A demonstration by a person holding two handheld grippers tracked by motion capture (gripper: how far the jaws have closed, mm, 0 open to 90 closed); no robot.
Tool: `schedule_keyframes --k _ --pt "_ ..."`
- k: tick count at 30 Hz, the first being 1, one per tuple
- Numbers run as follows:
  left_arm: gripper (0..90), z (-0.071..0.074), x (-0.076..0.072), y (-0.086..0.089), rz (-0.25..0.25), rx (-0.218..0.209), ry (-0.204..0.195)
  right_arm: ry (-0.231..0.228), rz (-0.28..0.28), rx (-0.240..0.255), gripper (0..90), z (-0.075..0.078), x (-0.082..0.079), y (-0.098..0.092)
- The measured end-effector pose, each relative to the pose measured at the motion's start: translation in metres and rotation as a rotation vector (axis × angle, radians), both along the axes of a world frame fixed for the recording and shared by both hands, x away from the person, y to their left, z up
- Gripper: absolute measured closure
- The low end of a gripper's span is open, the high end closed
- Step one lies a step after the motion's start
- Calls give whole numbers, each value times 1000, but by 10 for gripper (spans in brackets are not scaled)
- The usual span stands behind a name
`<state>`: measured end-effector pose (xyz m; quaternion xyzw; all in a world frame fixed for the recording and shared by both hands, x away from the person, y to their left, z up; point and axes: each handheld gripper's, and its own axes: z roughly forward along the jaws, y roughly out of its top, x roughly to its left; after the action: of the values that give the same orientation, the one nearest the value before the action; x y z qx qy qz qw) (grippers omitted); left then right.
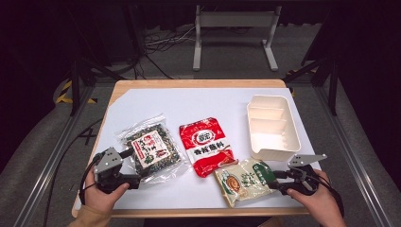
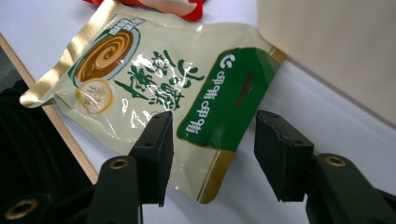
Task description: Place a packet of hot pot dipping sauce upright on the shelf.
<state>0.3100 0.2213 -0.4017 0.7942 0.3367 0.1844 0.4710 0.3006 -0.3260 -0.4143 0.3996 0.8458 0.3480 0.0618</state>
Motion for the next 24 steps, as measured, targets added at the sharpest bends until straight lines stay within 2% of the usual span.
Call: schedule_keyframes --k 3,8,12,15,18,21,24 --pt "124 0 0 0 0 0 0 29 1 0 449 -6 1 0" --pt "124 0 0 0 -3 -1 -1 44 16 6 448 -11 3 4" --pt "124 0 0 0 -3 0 0 47 23 28 446 -14 3 6" --pt "124 0 0 0 1 -1 -3 22 34 55 454 -17 4 10" --pt "123 0 0 1 3 -1 -4 38 32 67 493 -18 4 11" --pt "123 0 0 1 4 1 -4 44 33 67 501 -18 5 12" --pt "122 0 0 0 4 -1 -4 34 45 34 545 -17 5 14"
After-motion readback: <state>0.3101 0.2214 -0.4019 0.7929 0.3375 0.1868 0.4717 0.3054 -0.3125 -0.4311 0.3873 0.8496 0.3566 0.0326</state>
